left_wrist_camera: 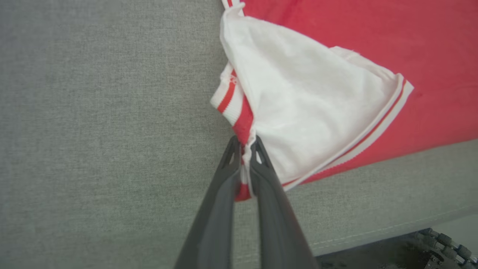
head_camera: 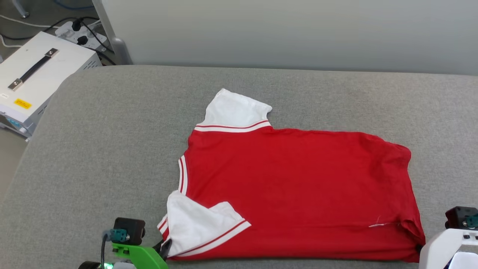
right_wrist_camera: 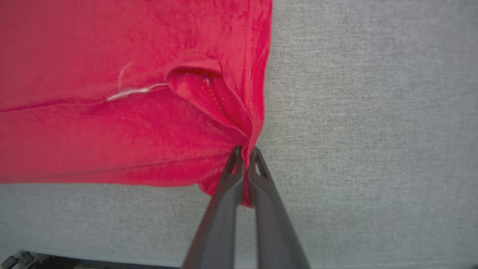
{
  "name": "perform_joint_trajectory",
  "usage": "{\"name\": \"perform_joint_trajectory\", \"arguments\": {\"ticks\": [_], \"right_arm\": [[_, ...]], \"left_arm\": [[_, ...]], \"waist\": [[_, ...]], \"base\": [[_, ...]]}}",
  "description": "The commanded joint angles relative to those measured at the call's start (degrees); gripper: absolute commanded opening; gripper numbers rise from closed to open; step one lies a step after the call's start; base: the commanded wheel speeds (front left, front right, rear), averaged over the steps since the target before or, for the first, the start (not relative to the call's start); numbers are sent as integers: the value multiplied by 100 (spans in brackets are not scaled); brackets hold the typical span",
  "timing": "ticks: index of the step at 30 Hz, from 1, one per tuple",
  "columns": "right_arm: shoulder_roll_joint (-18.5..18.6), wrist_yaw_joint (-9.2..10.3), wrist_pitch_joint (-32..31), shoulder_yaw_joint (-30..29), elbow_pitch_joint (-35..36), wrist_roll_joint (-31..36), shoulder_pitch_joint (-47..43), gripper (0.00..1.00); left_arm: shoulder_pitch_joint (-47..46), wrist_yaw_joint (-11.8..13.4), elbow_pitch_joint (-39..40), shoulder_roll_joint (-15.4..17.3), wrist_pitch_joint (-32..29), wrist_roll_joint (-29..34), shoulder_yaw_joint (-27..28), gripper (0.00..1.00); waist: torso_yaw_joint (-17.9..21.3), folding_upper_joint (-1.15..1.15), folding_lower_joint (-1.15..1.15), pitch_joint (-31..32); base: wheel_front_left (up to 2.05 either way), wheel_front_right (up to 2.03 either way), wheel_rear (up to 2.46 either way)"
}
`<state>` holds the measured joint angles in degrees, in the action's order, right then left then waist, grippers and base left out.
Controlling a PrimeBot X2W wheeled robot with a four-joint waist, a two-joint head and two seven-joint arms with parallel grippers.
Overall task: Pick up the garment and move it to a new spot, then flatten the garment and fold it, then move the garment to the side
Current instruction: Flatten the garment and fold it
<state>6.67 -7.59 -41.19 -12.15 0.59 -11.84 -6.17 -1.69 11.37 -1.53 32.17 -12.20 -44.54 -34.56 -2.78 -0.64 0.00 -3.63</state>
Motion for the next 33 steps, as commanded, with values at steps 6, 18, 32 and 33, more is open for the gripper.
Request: {"name": "perform_joint_trajectory", "arguments": {"ticks": [6,18,32,33], "right_arm": [[32,10,-229,-145,322,58,-206,0],[57,10,-67,-70,-67,-143,-156,0],[225,10,1197,36,526,-297,334,100],[258,10,1381,91,599,-291,374,100]], "left_arm": [[267,64,92,102,-344,-181,-100,0],[18,-40,-305,-113,-70,-50,-173,62],[-453,-156,-333,-268,1608,512,179,100],[-487,-179,-316,-285,1814,574,211,100]], "waist": [[27,64,0,74],[-29,64,0,-133],[25,64,0,-19],[33,64,0,-6]], "base": [[0,0,0],[0,0,0],[0,0,0],[0,0,0]]}}
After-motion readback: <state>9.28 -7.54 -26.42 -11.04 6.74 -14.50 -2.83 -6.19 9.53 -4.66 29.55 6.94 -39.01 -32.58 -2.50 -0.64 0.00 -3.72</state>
